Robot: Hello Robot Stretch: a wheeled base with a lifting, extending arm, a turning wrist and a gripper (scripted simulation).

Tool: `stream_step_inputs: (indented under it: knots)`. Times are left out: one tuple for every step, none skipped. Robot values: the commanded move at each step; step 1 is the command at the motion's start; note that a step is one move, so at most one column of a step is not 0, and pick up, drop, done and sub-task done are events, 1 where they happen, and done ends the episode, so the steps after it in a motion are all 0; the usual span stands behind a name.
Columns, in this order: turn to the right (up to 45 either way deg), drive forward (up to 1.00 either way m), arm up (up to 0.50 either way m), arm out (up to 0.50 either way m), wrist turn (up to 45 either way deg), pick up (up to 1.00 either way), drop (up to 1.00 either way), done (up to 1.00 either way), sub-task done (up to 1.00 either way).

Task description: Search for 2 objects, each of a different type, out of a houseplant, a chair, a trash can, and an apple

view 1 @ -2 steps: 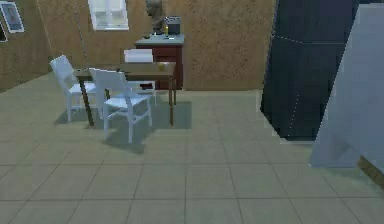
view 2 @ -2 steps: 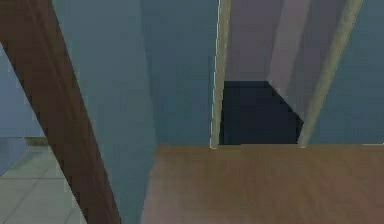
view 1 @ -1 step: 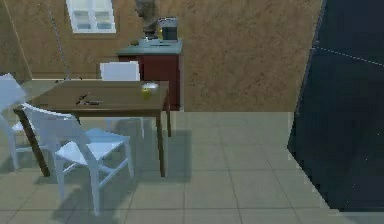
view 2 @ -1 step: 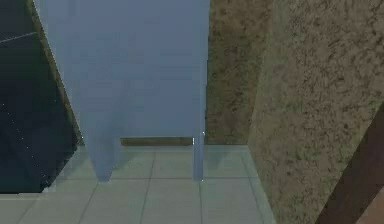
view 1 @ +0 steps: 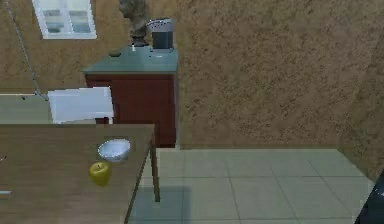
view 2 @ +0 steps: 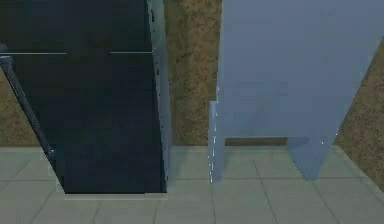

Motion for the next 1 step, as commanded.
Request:
stream_step_inputs:
  knots:
    - [-27.0,0.00,0.00,0.00,0.0,0.00,0.00,0.00,0.00]
